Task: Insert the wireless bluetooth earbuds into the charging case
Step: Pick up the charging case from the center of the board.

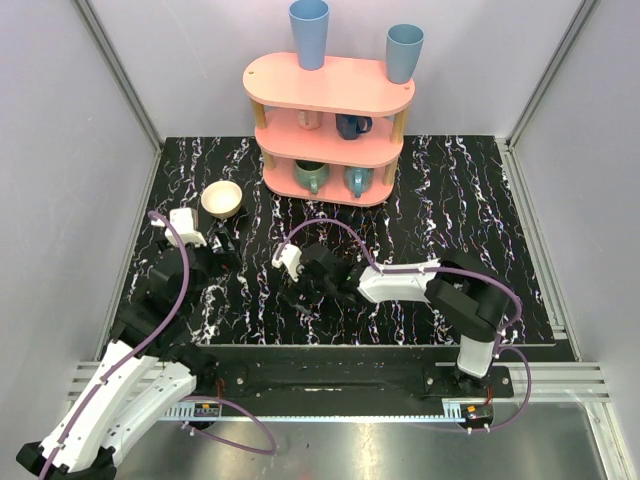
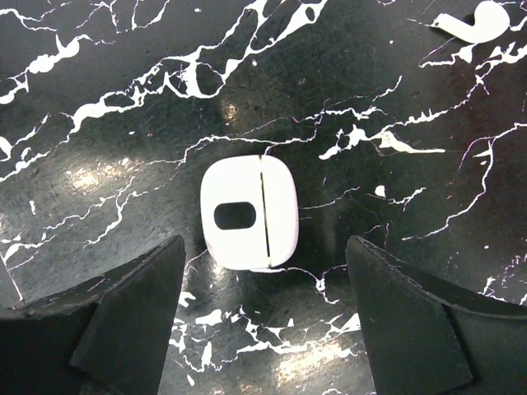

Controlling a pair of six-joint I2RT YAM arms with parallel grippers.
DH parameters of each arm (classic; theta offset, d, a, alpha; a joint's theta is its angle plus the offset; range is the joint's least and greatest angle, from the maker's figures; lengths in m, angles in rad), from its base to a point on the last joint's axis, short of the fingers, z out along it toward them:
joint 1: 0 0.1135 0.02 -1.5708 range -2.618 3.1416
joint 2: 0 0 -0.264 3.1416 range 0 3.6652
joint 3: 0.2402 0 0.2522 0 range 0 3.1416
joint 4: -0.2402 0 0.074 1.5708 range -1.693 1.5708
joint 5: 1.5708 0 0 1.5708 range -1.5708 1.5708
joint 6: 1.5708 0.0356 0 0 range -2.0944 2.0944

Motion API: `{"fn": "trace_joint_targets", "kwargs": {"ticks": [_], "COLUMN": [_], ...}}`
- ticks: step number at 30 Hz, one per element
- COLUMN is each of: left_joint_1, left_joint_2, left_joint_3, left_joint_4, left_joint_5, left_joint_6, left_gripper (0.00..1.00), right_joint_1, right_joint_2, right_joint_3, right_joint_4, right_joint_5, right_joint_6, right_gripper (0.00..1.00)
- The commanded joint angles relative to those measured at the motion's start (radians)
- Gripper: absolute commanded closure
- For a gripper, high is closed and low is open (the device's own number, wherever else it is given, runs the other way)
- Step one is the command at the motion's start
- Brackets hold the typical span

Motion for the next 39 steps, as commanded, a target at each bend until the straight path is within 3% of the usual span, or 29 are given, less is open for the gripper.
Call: {"fn": "trace_joint_targets", "kwargs": {"ticks": [1, 14, 26, 31, 33, 34, 39], "left_joint_1": [0.007, 0.015, 0.018, 0.018, 0.017, 0.018, 0.018], "left_joint_2": [-0.006, 0.009, 0.003, 0.003, 0.005, 0.003, 0.0], "left_joint_3": [-0.004, -0.009, -0.017, -0.021, -0.021, -0.021, -0.032], "left_joint_4": [0.053, 0.067, 0.087, 0.093, 0.091, 0.093, 0.108], "left_joint_5": [0.032, 0.053, 0.047, 0.052, 0.053, 0.058, 0.068], "left_joint_6": [0.01, 0.012, 0.007, 0.003, -0.002, -0.002, -0.008], "left_gripper": [0.01, 0.01, 0.01, 0.01, 0.01, 0.01, 0.01], "right_joint_1": [0.013, 0.021, 0.021, 0.021, 0.021, 0.024, 0.024], "right_joint_2": [0.024, 0.047, 0.07, 0.06, 0.035, -0.007, -0.192], "right_joint_3": [0.038, 0.05, 0.042, 0.033, 0.024, 0.016, -0.079], "right_joint_4": [0.053, 0.017, 0.03, 0.037, 0.043, 0.048, 0.161], "right_joint_5": [0.031, 0.019, 0.011, 0.022, 0.058, 0.081, 0.195], "right_joint_6": [-0.009, -0.014, 0.003, 0.006, -0.002, 0.006, 0.008], "right_gripper": [0.15, 0.31, 0.37, 0.48, 0.55, 0.66, 0.69]}}
